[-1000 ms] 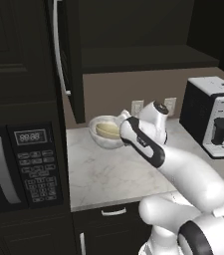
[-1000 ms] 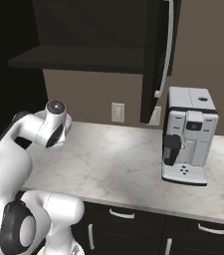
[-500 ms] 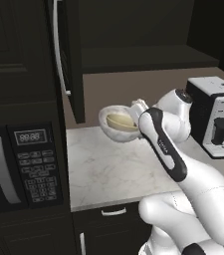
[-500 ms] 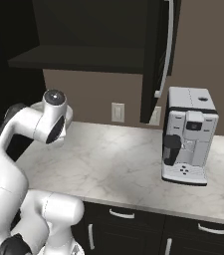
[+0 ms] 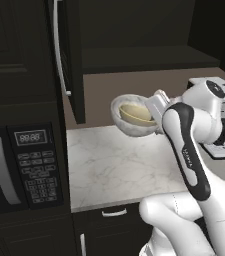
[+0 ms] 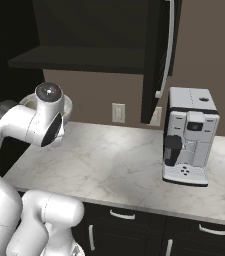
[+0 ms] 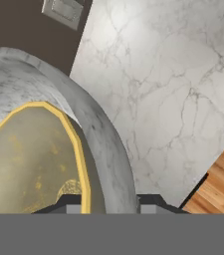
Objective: Pick up the bowls on the counter and stack them on top of one another in the open cabinet. Place the smaller bowl on top of the larger bowl.
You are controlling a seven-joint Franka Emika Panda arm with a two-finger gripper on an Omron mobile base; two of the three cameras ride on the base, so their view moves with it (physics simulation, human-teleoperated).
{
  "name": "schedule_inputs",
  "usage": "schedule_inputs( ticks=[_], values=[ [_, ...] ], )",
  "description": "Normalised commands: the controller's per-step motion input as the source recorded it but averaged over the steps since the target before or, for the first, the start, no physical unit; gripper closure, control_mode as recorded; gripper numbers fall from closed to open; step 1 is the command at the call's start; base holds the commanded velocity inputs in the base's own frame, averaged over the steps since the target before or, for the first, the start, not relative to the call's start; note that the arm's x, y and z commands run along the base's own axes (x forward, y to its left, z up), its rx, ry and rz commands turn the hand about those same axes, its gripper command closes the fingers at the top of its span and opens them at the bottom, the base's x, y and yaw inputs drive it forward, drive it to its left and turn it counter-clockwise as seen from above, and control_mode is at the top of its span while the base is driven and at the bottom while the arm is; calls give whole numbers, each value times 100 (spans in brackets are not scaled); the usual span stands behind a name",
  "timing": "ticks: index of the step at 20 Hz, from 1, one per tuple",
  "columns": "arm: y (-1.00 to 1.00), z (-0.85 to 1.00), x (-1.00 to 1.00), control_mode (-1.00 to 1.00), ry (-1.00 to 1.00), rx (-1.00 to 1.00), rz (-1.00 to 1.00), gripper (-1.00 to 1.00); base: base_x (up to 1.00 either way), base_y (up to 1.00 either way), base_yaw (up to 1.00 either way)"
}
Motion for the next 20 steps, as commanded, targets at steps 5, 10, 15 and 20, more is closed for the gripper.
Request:
schedule_inputs(
  ticks=[5, 10, 15, 20],
  values=[
    [-23, 58, -45, -100, 0, 0, -2, 100, 0, 0, 0],
    [-20, 62, -40, -100, 0, 0, -4, 100, 0, 0, 0],
    [-19, 64, -33, -100, -2, 0, -6, 100, 0, 0, 0],
    [-18, 60, -20, -100, -3, 0, -7, 100, 0, 0, 0]
  ],
)
